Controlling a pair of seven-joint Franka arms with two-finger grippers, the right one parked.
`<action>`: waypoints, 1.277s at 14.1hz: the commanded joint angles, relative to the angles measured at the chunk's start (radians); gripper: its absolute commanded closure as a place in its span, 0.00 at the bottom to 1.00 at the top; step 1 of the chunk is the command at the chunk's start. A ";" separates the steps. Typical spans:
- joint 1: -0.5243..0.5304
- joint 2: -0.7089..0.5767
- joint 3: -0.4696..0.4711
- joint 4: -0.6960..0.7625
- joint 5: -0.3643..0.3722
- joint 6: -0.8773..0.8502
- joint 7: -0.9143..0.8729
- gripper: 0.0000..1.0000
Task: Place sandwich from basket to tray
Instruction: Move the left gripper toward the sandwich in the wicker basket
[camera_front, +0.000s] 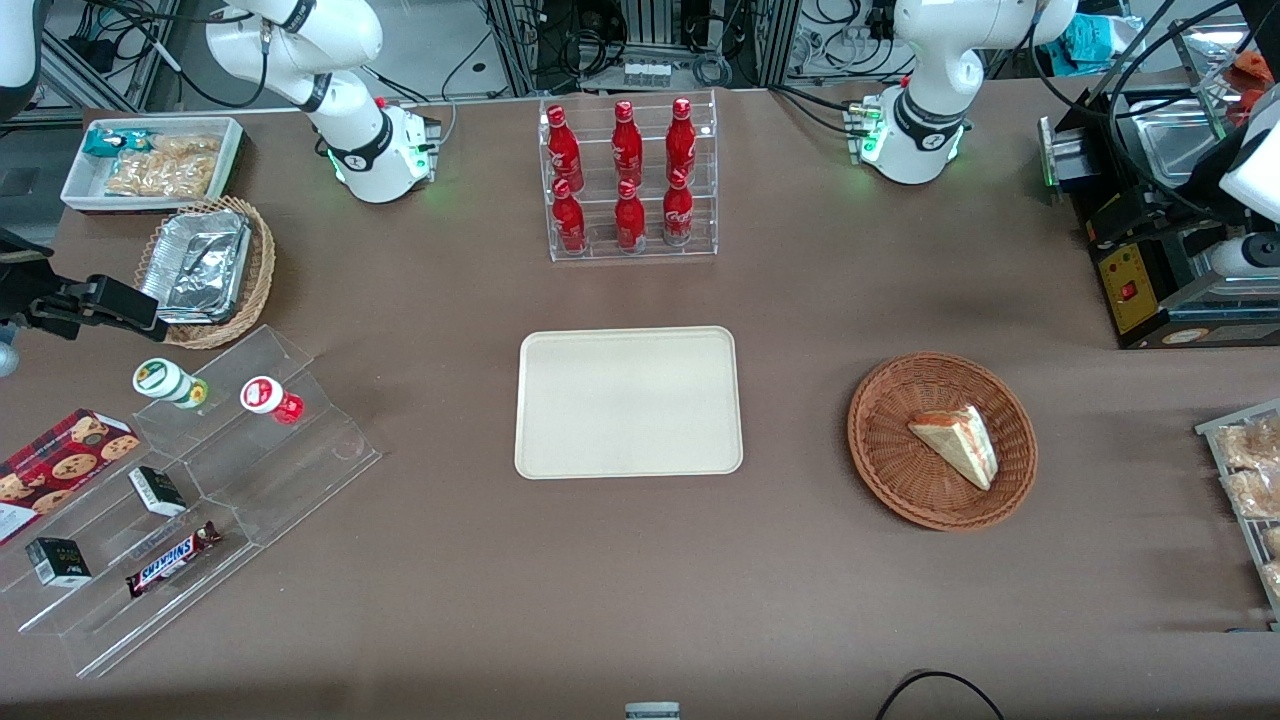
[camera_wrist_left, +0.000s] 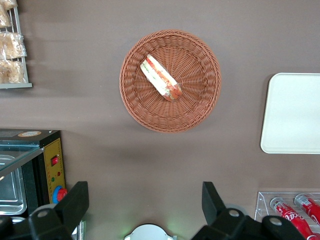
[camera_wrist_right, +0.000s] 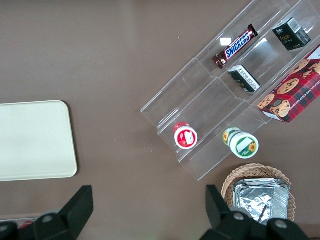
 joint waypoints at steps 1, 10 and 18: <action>0.000 -0.004 0.002 0.009 -0.009 0.002 0.014 0.00; 0.000 0.121 0.002 -0.028 -0.030 0.006 -0.356 0.00; -0.018 0.331 0.002 -0.215 -0.018 0.402 -0.731 0.00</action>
